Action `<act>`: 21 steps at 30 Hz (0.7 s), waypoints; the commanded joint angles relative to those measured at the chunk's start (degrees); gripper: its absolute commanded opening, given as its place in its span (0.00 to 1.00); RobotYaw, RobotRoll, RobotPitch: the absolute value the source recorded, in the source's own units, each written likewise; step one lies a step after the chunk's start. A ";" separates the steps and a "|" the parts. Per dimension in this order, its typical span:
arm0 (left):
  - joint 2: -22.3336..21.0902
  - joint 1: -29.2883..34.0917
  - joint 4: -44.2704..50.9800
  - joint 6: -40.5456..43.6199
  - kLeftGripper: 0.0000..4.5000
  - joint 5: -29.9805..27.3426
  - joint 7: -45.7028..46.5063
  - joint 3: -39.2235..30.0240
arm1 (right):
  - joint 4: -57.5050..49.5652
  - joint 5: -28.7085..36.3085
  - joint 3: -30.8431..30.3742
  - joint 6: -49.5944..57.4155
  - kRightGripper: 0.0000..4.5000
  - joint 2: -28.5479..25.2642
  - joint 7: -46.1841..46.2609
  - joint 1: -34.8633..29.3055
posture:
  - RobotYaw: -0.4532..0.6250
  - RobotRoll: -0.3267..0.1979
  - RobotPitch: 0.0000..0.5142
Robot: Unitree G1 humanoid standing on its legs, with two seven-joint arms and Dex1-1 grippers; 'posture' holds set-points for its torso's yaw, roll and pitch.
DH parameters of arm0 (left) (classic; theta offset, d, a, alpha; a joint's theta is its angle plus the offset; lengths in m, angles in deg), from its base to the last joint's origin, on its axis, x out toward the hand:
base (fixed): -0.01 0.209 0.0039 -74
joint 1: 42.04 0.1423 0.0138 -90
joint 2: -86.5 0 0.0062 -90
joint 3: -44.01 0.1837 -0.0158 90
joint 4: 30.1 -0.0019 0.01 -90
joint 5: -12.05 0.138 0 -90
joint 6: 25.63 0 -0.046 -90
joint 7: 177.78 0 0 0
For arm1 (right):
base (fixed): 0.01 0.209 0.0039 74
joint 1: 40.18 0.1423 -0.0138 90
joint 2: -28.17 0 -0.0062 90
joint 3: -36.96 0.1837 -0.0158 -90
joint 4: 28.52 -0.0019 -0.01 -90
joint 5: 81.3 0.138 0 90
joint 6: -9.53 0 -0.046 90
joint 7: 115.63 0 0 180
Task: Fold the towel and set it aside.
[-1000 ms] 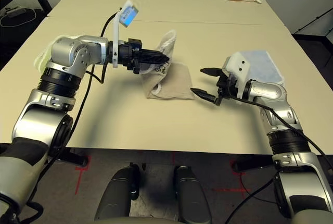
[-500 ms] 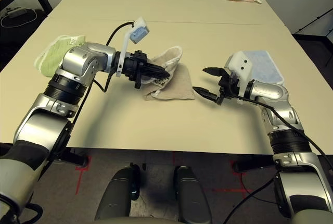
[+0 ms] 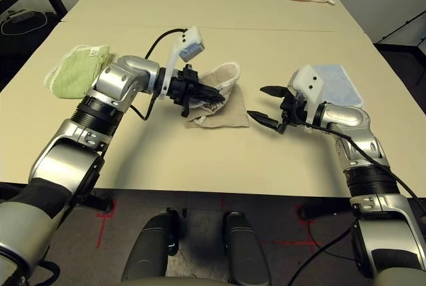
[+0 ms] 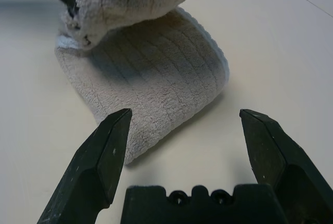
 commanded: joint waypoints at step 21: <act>8.49 -0.27 -14.15 -12.88 0.05 12.30 3.07 3.15 | 0.01 -0.21 0.54 -0.51 1.00 -1.92 -0.65 -0.71 | 0.43 0.62 0.21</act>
